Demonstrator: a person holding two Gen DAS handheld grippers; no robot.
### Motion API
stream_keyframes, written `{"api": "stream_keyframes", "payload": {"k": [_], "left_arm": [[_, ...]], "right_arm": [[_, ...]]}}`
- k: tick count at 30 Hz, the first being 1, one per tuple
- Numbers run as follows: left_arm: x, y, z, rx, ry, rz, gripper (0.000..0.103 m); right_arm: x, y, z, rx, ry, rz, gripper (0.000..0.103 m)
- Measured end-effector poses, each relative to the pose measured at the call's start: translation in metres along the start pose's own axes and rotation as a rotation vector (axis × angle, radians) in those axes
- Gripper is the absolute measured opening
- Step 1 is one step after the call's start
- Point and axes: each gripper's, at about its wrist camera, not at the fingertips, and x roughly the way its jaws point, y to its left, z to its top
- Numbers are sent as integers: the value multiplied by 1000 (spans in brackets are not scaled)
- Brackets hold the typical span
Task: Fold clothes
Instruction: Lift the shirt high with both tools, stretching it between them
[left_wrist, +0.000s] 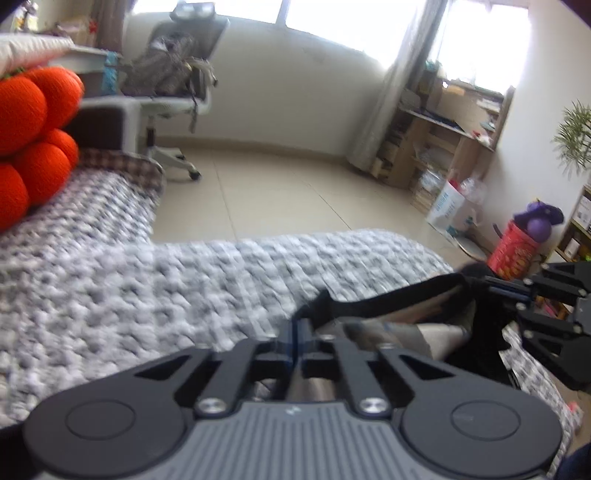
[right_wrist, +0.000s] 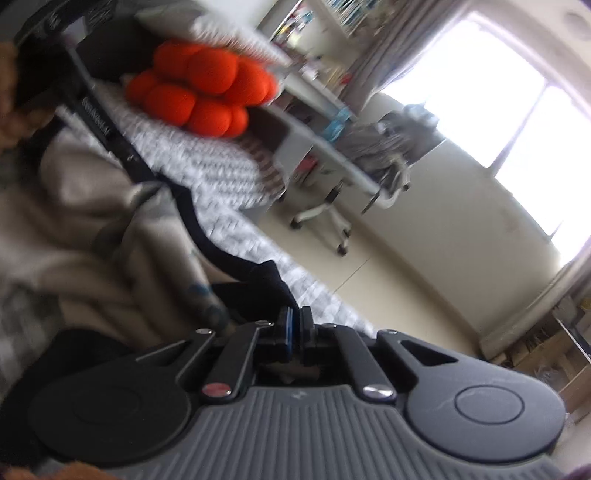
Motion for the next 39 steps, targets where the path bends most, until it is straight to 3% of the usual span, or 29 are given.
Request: {"api": "stream_keyframes", "payload": {"k": [9,13,17,21,24,30,39], "left_arm": [[-29,1,-6,62,-57,46,2],[-58,-1,-2,47,-144,35,2],[-93,-5,-4,50,-229,31,2],[-125,-8,-15,70,-282,62,2],[-136,-11,-27,110,-290,60,2],[-96,2,-40,105,-122,158,2],[-65,22,-50,-20,23,128,3]], "right_arm": [[-28,8,13,-4,-147,-173,1],[-45,16,22,-16,-225,-277,1],[-64,23,29,-7,-306,-323,1],[-87,29,32,46,-352,-291,1],[-88,31,28,95,-313,-223,1],[-58,48,28,91,-160,-162,1],[-41,62,27,72,-81,-126,2]]}}
